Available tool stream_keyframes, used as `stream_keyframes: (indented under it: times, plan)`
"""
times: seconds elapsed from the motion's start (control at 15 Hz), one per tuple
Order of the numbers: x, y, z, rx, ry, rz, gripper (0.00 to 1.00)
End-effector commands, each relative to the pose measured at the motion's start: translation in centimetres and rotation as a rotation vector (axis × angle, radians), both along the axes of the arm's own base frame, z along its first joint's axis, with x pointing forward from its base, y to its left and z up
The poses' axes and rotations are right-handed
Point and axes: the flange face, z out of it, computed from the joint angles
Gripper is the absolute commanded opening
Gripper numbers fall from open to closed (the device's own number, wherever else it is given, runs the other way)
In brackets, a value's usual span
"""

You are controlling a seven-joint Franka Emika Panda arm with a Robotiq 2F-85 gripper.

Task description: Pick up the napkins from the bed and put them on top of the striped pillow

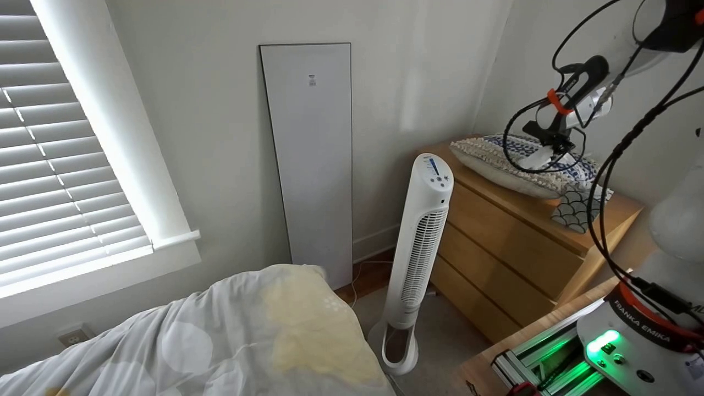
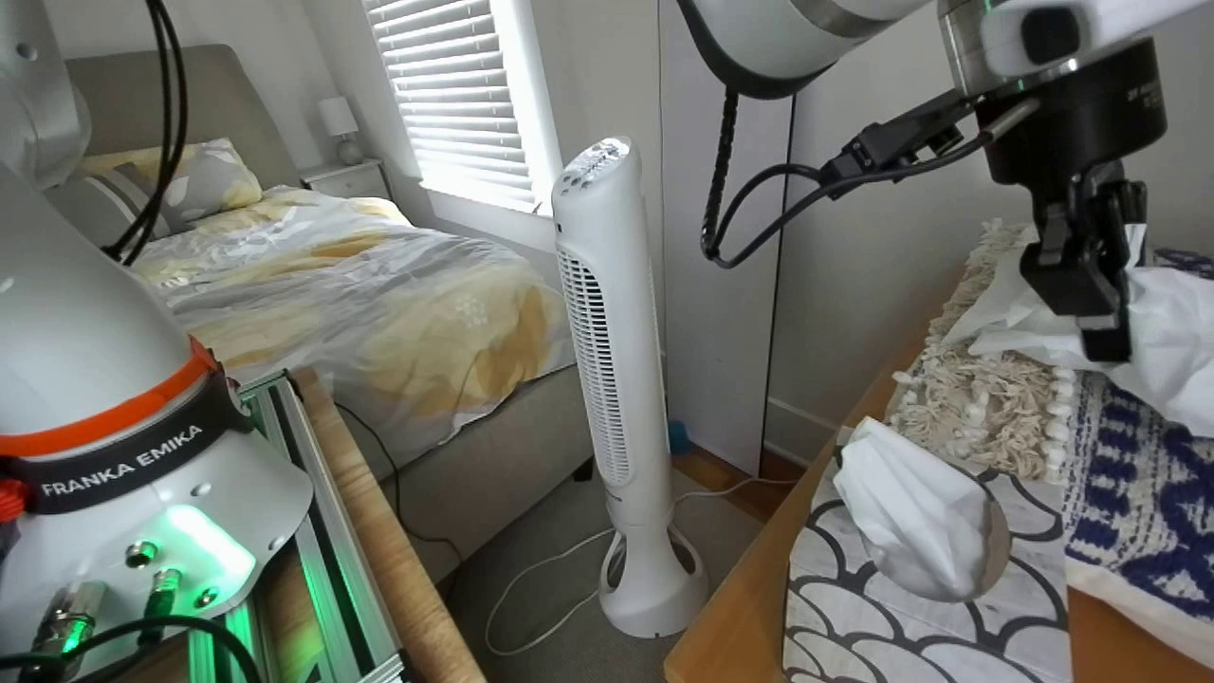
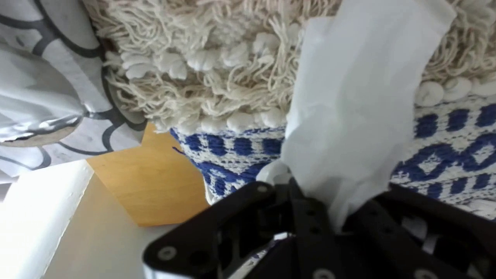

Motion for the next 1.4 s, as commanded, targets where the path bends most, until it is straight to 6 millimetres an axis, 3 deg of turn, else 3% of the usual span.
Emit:
stream_keyframes:
  times: [0.0, 0.2, 0.67, 0.93, 1.33]
  plan:
    - [1.4, 0.2, -2.4, -0.008, 0.023, -0.049, 0.29]
    - [1.9, 0.6, -2.7, 0.011, 0.054, -0.037, 0.51]
    - [2.7, 1.6, 1.4, 0.052, 0.095, 0.066, 0.99]
    - [2.6, 3.1, 2.7, 0.117, 0.137, 0.145, 1.0]
    - [1.6, 7.0, 4.7, 0.242, 0.179, 0.326, 1.0]
